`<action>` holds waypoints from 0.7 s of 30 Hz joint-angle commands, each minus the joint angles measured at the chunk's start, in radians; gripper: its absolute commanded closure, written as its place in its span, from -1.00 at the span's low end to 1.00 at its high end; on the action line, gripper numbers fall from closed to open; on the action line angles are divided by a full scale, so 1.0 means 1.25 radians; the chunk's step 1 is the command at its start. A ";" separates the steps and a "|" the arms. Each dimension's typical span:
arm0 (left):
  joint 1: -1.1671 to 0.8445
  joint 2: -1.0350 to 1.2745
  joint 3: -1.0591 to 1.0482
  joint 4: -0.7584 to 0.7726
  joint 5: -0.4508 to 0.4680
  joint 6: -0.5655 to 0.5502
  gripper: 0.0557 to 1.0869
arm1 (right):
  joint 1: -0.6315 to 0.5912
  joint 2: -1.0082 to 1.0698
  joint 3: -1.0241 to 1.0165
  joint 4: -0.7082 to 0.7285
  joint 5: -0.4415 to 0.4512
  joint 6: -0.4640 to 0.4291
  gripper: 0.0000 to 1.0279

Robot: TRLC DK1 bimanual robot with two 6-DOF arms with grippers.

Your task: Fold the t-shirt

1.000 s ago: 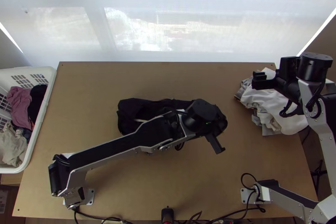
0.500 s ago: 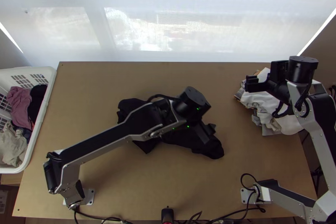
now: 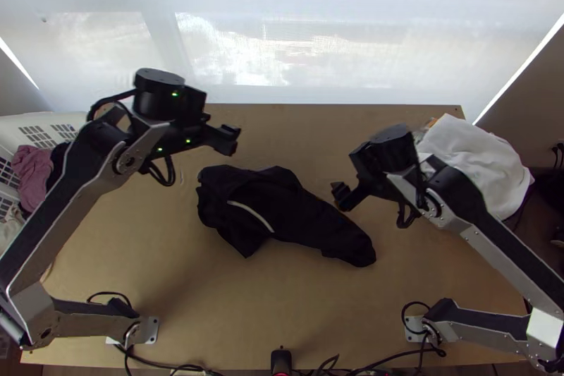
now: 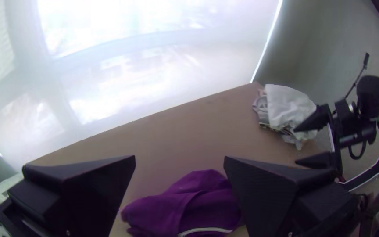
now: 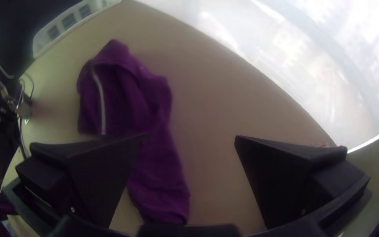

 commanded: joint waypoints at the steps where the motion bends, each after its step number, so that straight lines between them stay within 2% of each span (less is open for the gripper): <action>1: 0.163 -0.149 -0.160 -0.008 0.001 -0.001 -0.90 | 0.195 0.074 -0.027 -0.023 -0.001 -0.052 -0.90; 11: 0.245 -0.288 -0.320 -0.008 0.001 0.008 -0.90 | 0.309 0.146 -0.087 -0.031 -0.001 -0.098 -0.90; 16: 0.255 -0.294 -0.328 -0.005 0.001 0.009 -0.90 | 0.319 0.127 -0.179 0.025 0.003 -0.142 -0.90; 21: 0.255 -0.295 -0.355 0.007 0.002 0.007 -0.90 | 0.320 0.124 -0.218 0.074 0.014 -0.142 -0.90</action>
